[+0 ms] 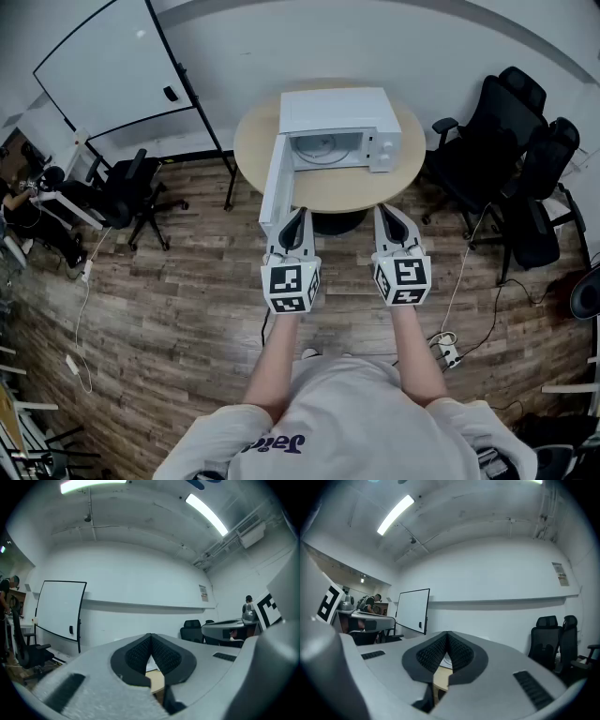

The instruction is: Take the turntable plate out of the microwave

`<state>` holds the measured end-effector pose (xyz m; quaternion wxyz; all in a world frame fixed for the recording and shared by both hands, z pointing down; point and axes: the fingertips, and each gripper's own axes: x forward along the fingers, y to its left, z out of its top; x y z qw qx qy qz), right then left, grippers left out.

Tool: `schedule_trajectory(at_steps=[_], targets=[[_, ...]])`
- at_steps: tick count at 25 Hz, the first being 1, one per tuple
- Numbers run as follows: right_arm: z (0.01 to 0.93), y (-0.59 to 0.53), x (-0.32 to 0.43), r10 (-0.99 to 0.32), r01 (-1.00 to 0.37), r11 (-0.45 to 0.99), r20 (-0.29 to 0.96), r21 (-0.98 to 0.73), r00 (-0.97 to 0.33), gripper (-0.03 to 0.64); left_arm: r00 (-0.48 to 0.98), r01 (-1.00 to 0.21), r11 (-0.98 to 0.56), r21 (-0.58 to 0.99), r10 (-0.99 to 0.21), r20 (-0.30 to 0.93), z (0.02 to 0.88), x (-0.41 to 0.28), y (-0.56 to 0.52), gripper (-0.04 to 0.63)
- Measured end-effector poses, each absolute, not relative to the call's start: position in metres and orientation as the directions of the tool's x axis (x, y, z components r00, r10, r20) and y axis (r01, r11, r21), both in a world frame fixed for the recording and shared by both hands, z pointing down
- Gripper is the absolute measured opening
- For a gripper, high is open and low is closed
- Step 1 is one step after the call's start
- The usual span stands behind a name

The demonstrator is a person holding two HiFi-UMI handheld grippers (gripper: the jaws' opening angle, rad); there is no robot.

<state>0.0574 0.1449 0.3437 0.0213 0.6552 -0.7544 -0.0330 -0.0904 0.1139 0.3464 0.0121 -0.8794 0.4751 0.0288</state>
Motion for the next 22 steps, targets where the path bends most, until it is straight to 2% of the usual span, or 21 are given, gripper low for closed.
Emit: schedule_trajectory(at_steps=[7,18,22], targets=[[0.344,0.156,0.109,-0.999,-0.996,0.038,-0.01,0.076,-0.039,0.015,0.524,-0.85,-0.525,0.036,-0.851,-0.036,0.352,-0.096,0.115,0.014],[0.37,0.181,0.105,-0.99,-0.987,0.14,0.027,0.073,-0.138,0.015,0.532,-0.845,-0.533,0.043,-0.846,-0.037,0.36,-0.072,0.147,0.014],[0.372,0.178,0.111,-0.99,-0.989,0.139,0.024,0.055,-0.137,0.017,0.522,-0.851,-0.523,0.044,-0.852,-0.036,0.365,-0.072,0.145,0.014]])
